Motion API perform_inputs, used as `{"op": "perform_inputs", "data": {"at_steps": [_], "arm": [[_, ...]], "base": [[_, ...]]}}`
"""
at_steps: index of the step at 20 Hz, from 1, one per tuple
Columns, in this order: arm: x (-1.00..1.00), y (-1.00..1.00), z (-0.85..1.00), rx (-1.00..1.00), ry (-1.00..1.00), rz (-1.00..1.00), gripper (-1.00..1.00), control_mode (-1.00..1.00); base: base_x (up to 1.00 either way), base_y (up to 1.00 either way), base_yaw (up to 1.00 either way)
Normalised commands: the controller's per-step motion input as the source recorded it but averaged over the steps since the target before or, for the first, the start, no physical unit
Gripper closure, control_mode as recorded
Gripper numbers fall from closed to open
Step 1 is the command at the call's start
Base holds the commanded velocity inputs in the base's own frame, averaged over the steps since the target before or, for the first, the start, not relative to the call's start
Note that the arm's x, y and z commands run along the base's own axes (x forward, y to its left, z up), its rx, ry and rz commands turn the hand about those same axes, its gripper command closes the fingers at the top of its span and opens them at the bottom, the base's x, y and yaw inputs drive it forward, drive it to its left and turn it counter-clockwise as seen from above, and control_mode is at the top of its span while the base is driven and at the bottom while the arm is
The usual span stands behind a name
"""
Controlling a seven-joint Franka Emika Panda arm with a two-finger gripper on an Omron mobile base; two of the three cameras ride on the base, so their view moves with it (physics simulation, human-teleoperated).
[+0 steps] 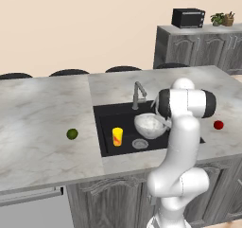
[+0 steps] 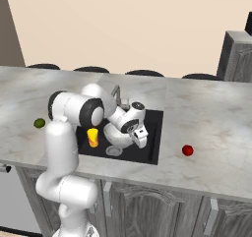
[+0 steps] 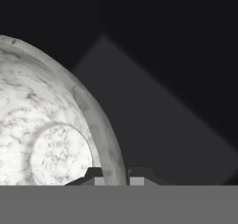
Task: Remove the lime and apple from the sink. Then move the bowl and cup from the counter to the sink for washing.
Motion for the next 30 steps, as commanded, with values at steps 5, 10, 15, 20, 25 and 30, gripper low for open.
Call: {"op": "perform_inputs", "data": {"at_steps": [5,10,15,20,25,30], "arm": [[0.15,0.0,-0.18,0.0,-0.02,0.02,1.0,-1.0],[0.1,0.03,-0.19,0.0,-0.05,0.02,1.0,-1.0],[0.08,0.03,-0.18,0.0,-0.04,0.02,1.0,-1.0],[0.07,0.02,-0.19,0.0,-0.05,0.03,1.0,-1.0],[0.05,0.0,-0.13,0.0,-0.05,0.04,1.0,-1.0],[0.02,0.0,-0.06,0.0,-0.02,0.06,1.0,-1.0]], "base": [[0.0,0.0,0.0],[0.0,0.0,0.0],[0.0,0.0,0.0],[0.0,0.0,0.0],[0.0,0.0,0.0],[0.0,0.0,0.0]]}}
